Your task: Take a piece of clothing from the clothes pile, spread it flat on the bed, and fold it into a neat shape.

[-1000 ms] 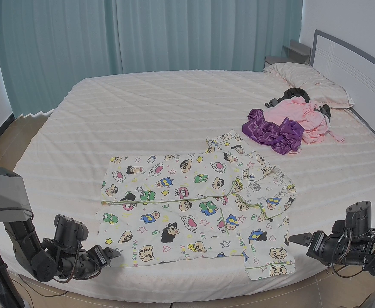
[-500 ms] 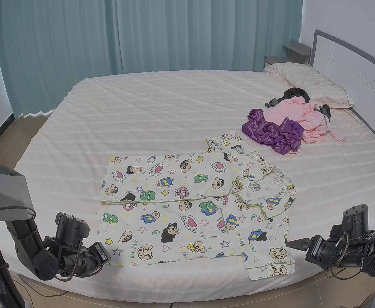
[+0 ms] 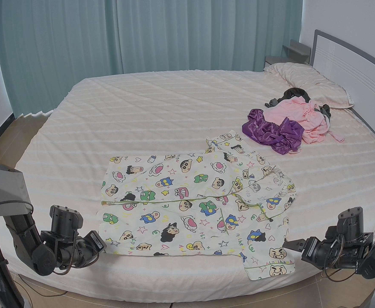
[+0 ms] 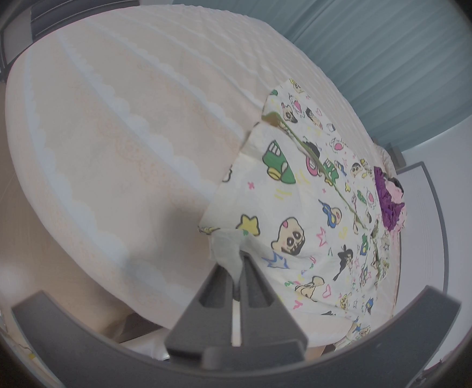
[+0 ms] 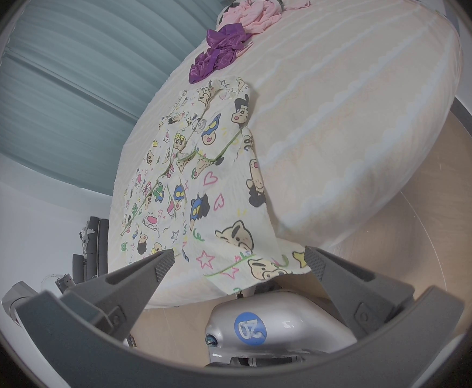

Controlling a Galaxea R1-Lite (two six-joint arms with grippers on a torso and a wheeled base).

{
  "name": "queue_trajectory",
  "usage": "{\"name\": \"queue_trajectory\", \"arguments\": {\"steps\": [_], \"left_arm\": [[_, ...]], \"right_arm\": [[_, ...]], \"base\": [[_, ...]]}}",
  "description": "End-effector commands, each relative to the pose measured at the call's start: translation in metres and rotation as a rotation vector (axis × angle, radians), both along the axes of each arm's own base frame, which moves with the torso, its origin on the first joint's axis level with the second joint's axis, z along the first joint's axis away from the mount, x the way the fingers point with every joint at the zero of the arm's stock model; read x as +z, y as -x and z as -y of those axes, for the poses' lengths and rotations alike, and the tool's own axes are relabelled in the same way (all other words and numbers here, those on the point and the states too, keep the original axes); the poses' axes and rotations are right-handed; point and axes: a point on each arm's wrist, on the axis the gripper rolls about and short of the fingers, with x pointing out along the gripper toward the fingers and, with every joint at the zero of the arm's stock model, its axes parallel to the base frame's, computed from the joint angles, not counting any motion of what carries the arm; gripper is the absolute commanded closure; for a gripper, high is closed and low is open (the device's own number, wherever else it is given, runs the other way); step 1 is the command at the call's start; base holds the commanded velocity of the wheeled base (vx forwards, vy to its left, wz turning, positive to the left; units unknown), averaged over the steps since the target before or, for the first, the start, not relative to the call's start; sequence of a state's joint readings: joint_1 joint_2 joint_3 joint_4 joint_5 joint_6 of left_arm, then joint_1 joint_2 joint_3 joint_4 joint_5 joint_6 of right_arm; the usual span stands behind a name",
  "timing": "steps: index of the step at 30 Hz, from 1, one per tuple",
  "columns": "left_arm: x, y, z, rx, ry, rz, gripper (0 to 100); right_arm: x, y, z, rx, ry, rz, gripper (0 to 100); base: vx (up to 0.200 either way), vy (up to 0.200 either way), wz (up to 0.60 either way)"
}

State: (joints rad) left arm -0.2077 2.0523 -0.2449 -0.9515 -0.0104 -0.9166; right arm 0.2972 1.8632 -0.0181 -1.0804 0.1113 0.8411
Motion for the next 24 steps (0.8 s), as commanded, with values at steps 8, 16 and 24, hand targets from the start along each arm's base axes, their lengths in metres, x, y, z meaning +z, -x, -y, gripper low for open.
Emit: {"name": "queue_trajectory", "arguments": {"steps": [8,16,24], "left_arm": [[0.005,-0.006,-0.017,0.073,0.004,0.035,100],[0.004,-0.006,-0.016,0.061,0.014,0.032,100],[0.004,-0.006,-0.016,0.061,0.015,0.033,100]], "right_arm": [[-0.021,-0.03,-0.003,-0.027,-0.015,0.065,0],[-0.058,-0.077,-0.016,0.018,0.02,0.07,0],[-0.065,-0.101,-0.007,-0.013,0.025,0.113,100]], "base": [[0.0,0.0,0.0],[0.0,0.0,0.0],[0.0,0.0,0.0]]}}
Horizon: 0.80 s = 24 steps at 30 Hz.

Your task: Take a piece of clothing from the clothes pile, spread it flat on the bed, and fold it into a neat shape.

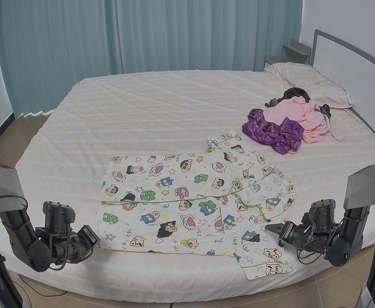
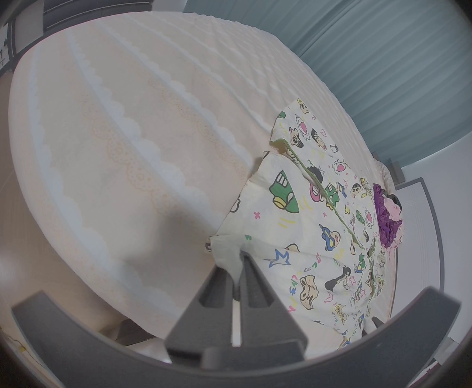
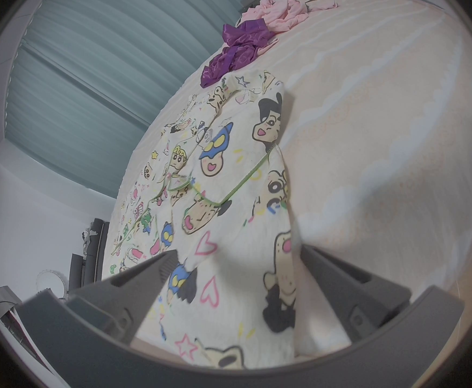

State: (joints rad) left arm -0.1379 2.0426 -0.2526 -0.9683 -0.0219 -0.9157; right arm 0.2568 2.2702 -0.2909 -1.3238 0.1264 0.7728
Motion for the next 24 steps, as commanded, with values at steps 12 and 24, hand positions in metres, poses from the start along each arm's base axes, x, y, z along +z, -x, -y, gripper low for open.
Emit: {"name": "queue_trajectory", "arguments": {"steps": [12,24], "left_arm": [[-0.003,-0.005,0.001,-0.002,0.004,0.039,100],[-0.007,-0.007,0.003,-0.008,0.004,0.033,100]], "right_arm": [[0.013,-0.05,0.032,-0.104,0.019,0.175,100],[0.008,-0.06,0.031,-0.078,0.03,0.156,0]], "base": [[0.0,0.0,0.0],[0.0,0.0,0.0]]}}
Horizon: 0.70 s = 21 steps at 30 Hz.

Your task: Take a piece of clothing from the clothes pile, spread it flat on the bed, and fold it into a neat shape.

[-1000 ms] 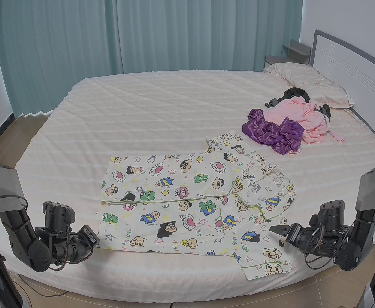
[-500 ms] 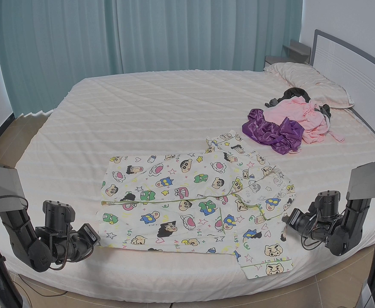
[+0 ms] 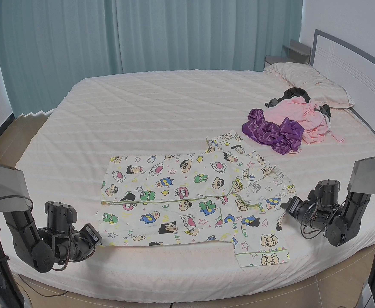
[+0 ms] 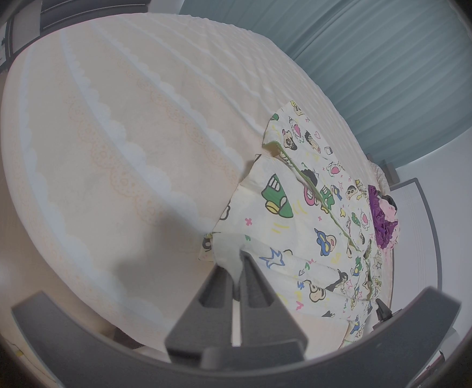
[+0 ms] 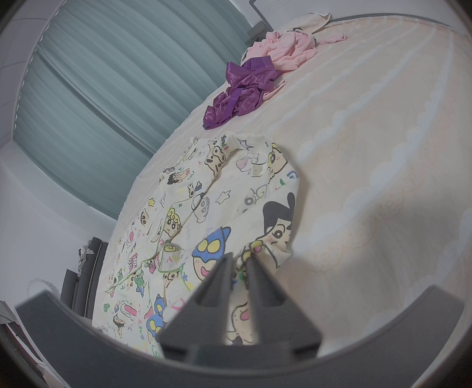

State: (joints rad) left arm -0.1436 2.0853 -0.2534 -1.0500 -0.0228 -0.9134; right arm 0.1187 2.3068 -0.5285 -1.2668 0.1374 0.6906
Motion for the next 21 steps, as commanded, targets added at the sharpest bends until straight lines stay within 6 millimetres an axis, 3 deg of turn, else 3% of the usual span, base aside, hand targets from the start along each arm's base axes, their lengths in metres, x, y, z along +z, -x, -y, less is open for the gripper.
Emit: {"name": "queue_trajectory", "arguments": {"steps": [1,6,11,17,21], "left_arm": [[-0.002,-0.001,0.0,0.001,0.0,-0.005,100],[-0.002,-0.001,0.0,0.001,0.001,-0.007,100],[-0.003,-0.002,0.0,0.0,-0.001,-0.01,100],[-0.004,-0.001,0.0,0.0,0.001,-0.012,100],[-0.004,-0.001,0.001,-0.013,0.012,-0.015,100]], "right_arm": [[-0.001,0.002,0.001,0.005,0.002,-0.012,0],[-0.004,0.012,0.014,-0.012,0.055,-0.068,0],[0.019,0.036,0.025,-0.033,0.055,-0.054,0],[0.032,0.075,0.008,0.037,0.042,-0.09,0],[0.024,0.101,-0.005,0.164,0.003,-0.182,0]], "base": [[0.0,0.0,0.0],[0.0,0.0,0.0],[0.0,0.0,0.0],[0.0,0.0,0.0],[0.0,0.0,0.0]]}}
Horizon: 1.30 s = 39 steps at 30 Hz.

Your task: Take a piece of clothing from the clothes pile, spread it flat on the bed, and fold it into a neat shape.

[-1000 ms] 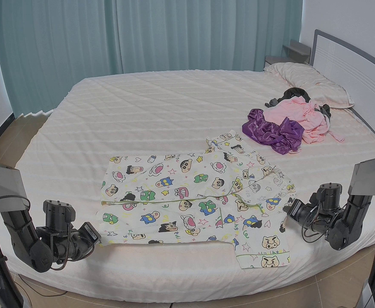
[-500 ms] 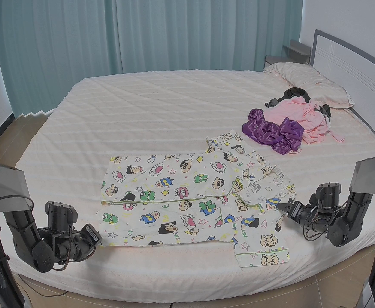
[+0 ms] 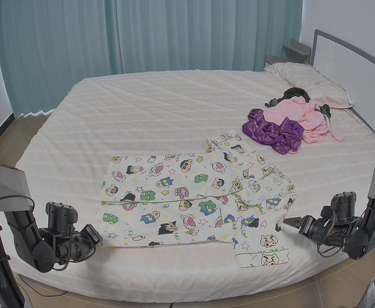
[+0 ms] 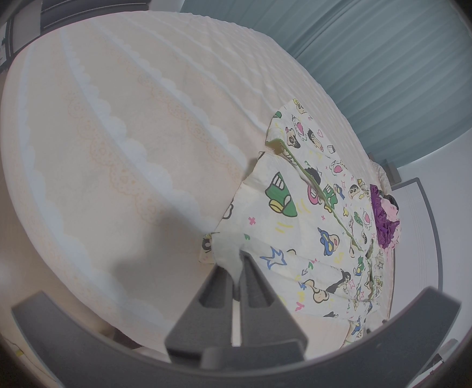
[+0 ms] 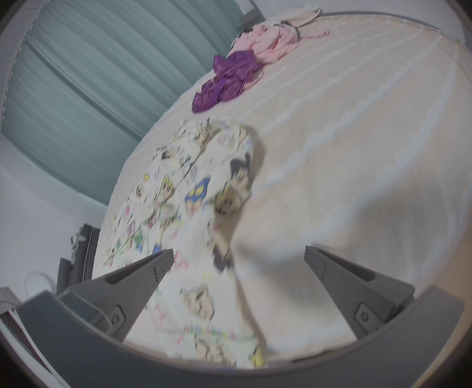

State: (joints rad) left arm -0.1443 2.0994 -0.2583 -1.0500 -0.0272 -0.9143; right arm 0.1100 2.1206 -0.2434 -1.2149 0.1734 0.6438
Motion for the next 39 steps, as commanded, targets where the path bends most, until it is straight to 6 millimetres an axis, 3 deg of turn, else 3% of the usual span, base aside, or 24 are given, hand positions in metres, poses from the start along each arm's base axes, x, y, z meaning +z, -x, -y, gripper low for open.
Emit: {"name": "queue_trajectory", "arguments": {"steps": [1,10,24,25,39], "left_arm": [[-0.001,0.001,0.0,-0.014,0.014,-0.007,100],[0.0,0.0,0.0,-0.016,0.017,-0.001,100],[0.0,0.0,0.001,-0.019,0.018,0.0,100],[0.0,0.0,0.001,-0.017,0.018,0.0,100],[0.002,0.001,0.001,-0.021,0.014,0.002,100]], "right_arm": [[0.004,0.033,-0.017,0.136,-0.046,-0.06,0],[-0.019,0.036,-0.027,0.193,-0.031,-0.158,0],[-0.033,0.03,-0.035,0.219,-0.033,-0.121,0],[-0.034,0.031,-0.035,0.219,-0.032,-0.125,100],[-0.027,0.043,-0.031,0.213,-0.028,-0.138,100]], "base": [[0.0,0.0,0.0],[0.0,0.0,0.0],[0.0,0.0,0.0],[0.0,0.0,0.0],[0.0,0.0,0.0]]}}
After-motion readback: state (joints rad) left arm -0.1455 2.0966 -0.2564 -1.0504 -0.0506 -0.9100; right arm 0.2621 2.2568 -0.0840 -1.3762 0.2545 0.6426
